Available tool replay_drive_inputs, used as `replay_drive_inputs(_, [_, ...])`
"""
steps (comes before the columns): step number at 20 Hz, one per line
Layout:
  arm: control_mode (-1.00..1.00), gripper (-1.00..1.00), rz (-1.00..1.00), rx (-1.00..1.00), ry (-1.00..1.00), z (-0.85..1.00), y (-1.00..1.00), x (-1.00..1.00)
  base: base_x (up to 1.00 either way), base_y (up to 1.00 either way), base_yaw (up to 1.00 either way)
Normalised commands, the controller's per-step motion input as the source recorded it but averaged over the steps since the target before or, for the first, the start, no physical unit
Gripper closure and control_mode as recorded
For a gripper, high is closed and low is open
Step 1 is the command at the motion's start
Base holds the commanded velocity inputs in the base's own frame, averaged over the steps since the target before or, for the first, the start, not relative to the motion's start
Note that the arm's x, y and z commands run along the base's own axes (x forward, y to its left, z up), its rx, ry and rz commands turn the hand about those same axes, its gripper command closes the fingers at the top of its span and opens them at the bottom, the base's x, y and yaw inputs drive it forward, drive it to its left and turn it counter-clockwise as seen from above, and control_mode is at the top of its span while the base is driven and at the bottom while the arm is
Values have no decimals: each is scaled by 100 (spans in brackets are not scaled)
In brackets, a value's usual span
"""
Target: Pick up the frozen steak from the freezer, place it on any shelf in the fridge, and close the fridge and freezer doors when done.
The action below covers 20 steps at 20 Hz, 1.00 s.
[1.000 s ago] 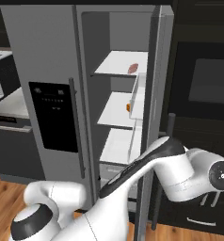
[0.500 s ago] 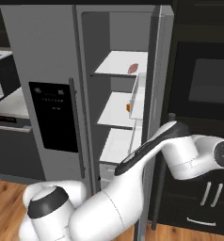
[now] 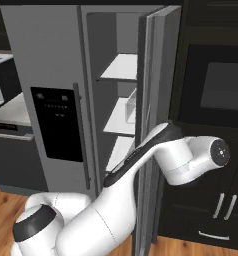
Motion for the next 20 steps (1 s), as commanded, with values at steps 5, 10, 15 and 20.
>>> replay_drive_inputs(5, [-100,-100,13,0,-2,0,100,5,0,0,0])
replay_drive_inputs(10, [-100,-100,6,0,-3,0,100,39,0,0,0])
replay_drive_inputs(15, [-100,-100,1,0,-4,4,100,50,0,0,0])
replay_drive_inputs(20, [-100,-100,0,0,-7,6,100,58,0,0,0])
